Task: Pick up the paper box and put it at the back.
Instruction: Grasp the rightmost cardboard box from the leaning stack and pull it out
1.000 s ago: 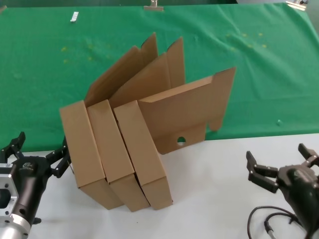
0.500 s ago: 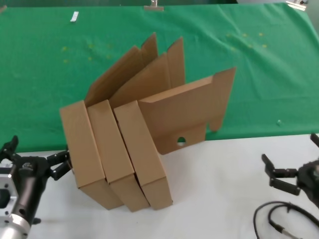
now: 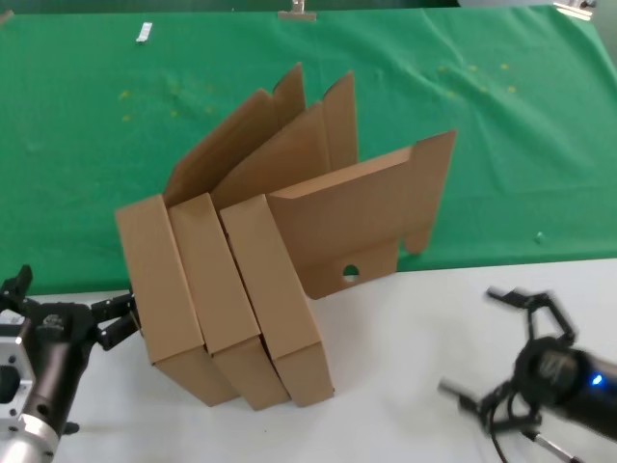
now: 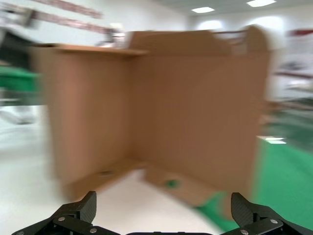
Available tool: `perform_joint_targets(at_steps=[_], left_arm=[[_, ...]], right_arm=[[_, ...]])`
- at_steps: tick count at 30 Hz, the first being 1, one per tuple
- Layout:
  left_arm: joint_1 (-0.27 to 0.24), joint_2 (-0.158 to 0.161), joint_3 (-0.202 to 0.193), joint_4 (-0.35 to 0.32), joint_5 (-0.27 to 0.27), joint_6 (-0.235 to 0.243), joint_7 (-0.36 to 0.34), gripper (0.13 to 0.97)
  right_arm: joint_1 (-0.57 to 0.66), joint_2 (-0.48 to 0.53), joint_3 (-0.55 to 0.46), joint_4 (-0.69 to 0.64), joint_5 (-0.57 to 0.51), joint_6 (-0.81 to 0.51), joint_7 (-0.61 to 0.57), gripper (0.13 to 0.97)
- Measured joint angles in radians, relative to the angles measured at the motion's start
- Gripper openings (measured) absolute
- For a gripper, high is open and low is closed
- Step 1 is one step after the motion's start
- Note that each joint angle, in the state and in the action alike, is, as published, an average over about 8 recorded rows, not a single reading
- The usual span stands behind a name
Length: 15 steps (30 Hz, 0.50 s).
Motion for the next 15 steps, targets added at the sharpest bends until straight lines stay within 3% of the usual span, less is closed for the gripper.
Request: perform_joint_targets(at_steps=[7,15], left_arm=[[0.000,0.000,0.000,0.000,0.000,0.000,0.000,0.966],[0.000,0.000,0.000,0.000,0.000,0.000,0.000,0.966]], right_arm=[[0.226,0.015,-0.196,-0.298,-0.142,-0.209,-0.032,0.966],[0.414,-0.054,-0.395,-0.511,-0.215,-0.300,-0.028,0.966]])
